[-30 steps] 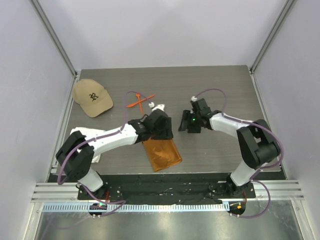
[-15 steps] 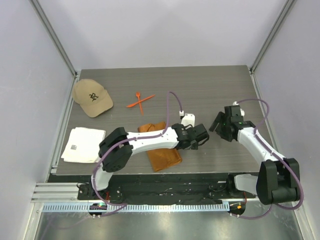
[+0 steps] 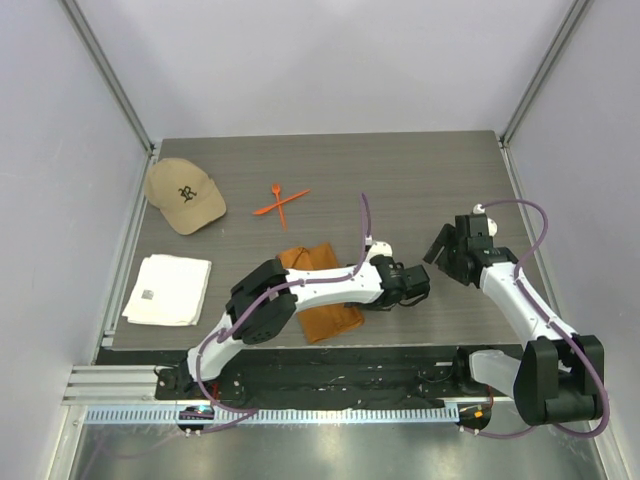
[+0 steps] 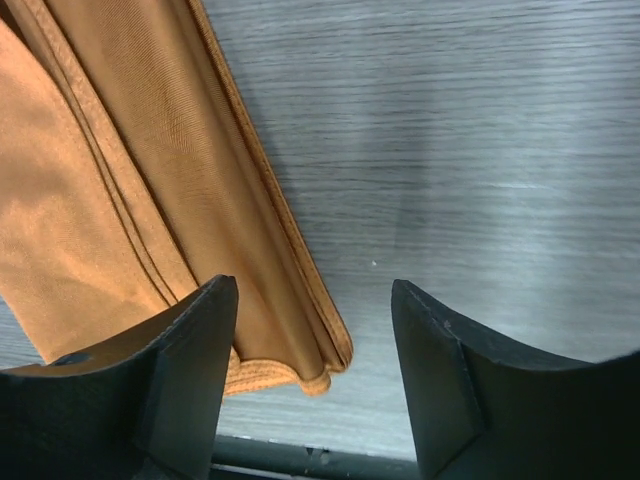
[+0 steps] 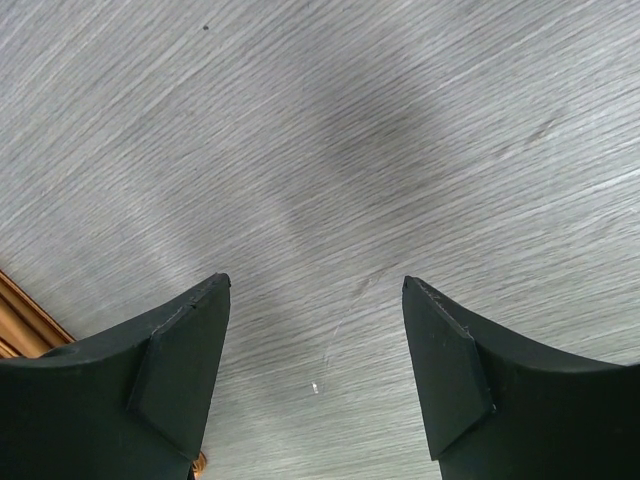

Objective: Fold the napkin into a case and place the utensils inside
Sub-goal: Pick up the 2/3-rectangle-folded napkin from the center of the board.

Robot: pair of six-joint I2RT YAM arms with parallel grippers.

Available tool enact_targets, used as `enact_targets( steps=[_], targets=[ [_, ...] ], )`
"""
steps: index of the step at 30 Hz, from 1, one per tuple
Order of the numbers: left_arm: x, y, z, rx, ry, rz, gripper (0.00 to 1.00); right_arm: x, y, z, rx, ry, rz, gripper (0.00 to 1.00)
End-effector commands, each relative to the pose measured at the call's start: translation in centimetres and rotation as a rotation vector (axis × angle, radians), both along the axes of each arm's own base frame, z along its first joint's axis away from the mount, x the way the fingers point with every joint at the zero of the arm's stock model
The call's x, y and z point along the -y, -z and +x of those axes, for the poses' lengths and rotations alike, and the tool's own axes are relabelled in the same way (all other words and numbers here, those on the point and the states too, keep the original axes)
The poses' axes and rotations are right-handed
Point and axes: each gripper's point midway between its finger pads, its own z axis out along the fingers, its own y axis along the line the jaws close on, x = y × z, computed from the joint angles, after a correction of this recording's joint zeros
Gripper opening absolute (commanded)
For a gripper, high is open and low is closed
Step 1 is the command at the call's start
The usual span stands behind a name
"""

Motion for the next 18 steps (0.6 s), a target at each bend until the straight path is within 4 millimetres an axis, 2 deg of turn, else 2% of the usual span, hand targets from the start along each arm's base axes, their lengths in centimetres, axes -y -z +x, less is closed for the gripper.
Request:
enact_targets(
  steps=[1,5,11,15,17,18],
  targets=[
    [-1.3,-0.6,0.4,0.048,-0.061,0.064,0.63,-0.3,-0.7,0.2,0.041,-0.020,0.008,0.75],
    [-1.4,0.1,0.5,0.043,-0.065,0.080,0.61,-0.6,-0.8,0.5,0.048,-0.032,0.013,0.75],
    [-2.1,1.8,-0.3,0.005,-0.077,0.107,0.50,-1.1,-0.8,0.7,0.046,-0.049,0.021,0.75],
    [-2.1,1.8,-0.4,0.001,-0.076,0.104,0.38,-1.6,-0.5,0.8,0.038,-0.091,0.030,0.74],
    [-2.6,1.9,-0.8,-0.009,-0.081,0.101,0.33,-2.9,-0.4,0.8,0.037,-0.150,0.072,0.73],
    [-2.3,2.0,-0.8,-0.008,-0.076,0.080,0.27,-3.2,-0.4,0.9,0.043,-0.178,0.081,0.73]
  ],
)
